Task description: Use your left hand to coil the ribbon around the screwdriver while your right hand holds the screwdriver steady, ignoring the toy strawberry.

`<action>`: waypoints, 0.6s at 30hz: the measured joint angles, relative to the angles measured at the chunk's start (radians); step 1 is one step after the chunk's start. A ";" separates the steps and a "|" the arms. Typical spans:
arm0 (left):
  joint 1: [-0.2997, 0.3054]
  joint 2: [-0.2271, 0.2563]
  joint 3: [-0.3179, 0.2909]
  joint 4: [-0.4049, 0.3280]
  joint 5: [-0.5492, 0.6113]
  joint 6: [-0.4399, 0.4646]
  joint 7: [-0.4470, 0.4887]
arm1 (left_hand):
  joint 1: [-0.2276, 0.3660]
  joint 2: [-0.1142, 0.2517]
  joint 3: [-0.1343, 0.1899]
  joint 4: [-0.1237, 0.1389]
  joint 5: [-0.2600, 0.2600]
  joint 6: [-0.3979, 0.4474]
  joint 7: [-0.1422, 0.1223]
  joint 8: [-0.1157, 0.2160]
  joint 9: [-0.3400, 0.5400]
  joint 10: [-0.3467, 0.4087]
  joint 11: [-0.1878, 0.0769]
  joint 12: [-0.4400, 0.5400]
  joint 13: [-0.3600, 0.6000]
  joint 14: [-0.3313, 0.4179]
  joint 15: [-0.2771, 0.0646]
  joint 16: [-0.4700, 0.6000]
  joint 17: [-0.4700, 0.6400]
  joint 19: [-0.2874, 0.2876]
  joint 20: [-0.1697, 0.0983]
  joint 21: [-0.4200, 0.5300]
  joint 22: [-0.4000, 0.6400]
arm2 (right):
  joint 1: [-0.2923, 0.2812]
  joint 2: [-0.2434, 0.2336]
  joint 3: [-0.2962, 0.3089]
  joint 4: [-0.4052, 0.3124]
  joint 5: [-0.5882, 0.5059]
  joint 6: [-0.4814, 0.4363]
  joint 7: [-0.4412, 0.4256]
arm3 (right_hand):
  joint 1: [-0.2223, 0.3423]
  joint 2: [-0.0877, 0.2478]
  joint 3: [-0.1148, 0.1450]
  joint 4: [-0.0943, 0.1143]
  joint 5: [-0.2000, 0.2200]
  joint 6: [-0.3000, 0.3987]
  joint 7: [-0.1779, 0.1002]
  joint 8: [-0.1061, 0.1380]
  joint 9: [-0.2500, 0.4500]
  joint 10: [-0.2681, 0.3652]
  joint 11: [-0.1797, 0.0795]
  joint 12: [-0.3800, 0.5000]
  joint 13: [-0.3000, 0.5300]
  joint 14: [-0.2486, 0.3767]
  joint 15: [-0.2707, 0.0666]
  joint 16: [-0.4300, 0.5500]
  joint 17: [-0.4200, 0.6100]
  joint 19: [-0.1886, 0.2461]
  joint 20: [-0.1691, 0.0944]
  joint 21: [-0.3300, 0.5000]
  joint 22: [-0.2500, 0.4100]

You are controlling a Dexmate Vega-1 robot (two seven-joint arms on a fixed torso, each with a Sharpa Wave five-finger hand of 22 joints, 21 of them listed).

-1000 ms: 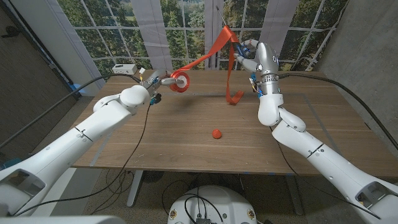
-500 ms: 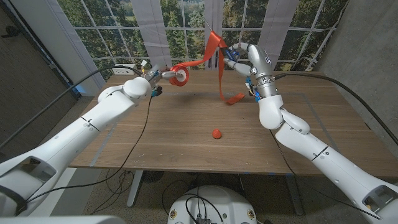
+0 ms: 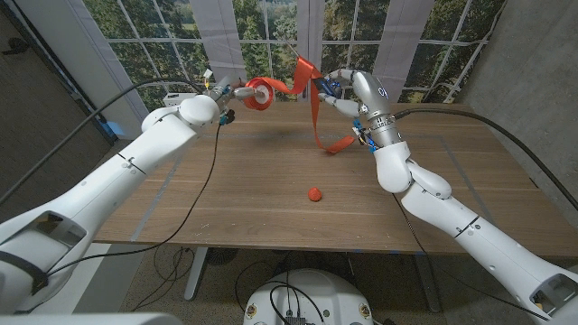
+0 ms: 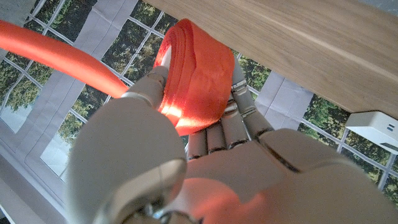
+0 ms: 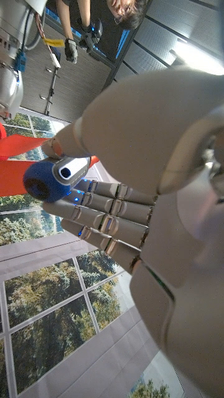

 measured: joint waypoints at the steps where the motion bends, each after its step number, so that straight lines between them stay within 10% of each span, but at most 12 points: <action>1: -0.007 0.000 0.000 -0.004 0.002 0.005 0.000 | 0.000 0.000 0.000 0.000 0.000 0.000 0.000 0.000 0.000 0.000 0.000 0.000 0.000 0.000 0.000 0.000 0.000 0.000 0.000 0.000 0.000 | -0.001 0.000 -0.003 0.000 -0.007 0.000 0.002 | 0.000 0.000 0.000 0.000 0.000 0.000 0.000 0.000 0.000 0.000 0.000 0.000 0.000 0.000 0.000 0.000 0.001 0.000 0.000 0.000 0.000; 18: -0.101 -0.012 0.024 -0.044 0.041 0.071 -0.008 | 0.000 0.000 0.000 0.000 0.000 0.000 0.000 -0.003 0.000 0.000 0.000 0.000 0.000 0.003 0.000 -0.004 0.000 0.000 0.000 0.000 0.000 | 0.002 0.001 -0.051 0.006 -0.121 -0.042 0.018 | 0.000 0.000 -0.004 -0.001 0.003 0.000 0.000 -0.005 0.000 0.000 0.000 -0.009 0.014 0.000 0.000 -0.008 0.003 -0.005 -0.005 0.007 0.000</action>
